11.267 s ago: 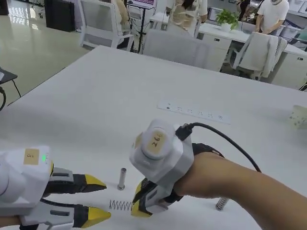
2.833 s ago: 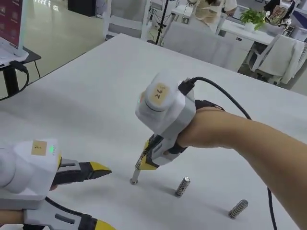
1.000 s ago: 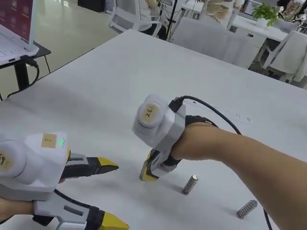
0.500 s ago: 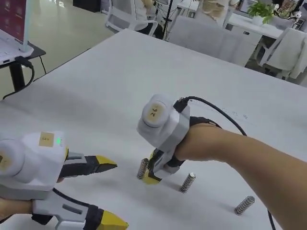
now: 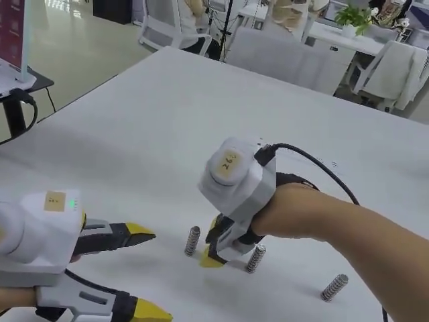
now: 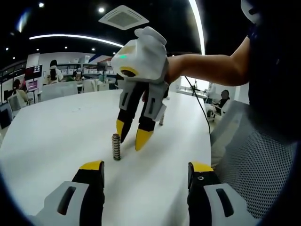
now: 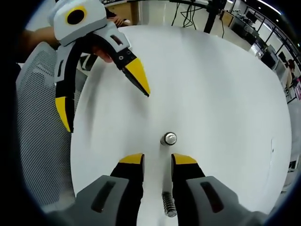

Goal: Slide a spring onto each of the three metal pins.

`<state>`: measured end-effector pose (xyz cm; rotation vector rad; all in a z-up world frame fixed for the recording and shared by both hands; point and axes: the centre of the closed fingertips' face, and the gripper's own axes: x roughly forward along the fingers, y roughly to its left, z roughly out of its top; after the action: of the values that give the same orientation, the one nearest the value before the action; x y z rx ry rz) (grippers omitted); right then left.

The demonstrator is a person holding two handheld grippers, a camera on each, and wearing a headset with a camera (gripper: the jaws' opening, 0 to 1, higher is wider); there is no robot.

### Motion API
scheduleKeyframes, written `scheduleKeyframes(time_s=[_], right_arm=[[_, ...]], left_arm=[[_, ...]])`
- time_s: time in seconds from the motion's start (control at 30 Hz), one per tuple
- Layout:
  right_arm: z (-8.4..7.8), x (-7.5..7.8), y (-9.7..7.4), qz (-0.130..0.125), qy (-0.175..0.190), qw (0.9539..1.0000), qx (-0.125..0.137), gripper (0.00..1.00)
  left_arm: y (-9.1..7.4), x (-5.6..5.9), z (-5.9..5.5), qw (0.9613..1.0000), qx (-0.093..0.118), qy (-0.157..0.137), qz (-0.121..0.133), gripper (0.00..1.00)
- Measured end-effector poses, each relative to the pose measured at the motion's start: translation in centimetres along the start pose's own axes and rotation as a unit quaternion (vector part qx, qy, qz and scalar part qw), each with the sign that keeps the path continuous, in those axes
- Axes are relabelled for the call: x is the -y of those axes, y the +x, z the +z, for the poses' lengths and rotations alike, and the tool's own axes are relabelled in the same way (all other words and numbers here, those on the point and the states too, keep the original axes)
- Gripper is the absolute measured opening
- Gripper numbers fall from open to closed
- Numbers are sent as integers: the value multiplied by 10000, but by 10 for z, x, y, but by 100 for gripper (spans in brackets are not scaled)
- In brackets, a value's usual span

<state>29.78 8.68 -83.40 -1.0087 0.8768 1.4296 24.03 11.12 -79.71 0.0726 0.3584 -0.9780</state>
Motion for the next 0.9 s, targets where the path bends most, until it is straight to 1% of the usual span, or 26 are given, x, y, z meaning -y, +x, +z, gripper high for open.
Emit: scheduleKeyframes(time_s=[0.27, 0.33, 0.43, 0.6, 0.9], right_arm=[[-1, -11, -8, -57, 108, 9995, 289, 24], [0, -15, -10, -53, 162, 9990, 404, 25], [-2, -19, -12, -73, 202, 9986, 479, 26], [-6, -27, -14, -98, 329, 9973, 653, 27], [-17, -44, -15, -128, 509, 9944, 914, 30]], left_arm=[[1, 2, 0, 10000, -7, -18, -4, 68], [2, 2, 1, 10000, 2, -21, -1, 68], [2, 3, 2, 10000, 15, -15, 1, 68], [4, 3, 3, 10000, 18, -25, 12, 68], [7, 3, 4, 10000, 25, -27, 21, 69]])
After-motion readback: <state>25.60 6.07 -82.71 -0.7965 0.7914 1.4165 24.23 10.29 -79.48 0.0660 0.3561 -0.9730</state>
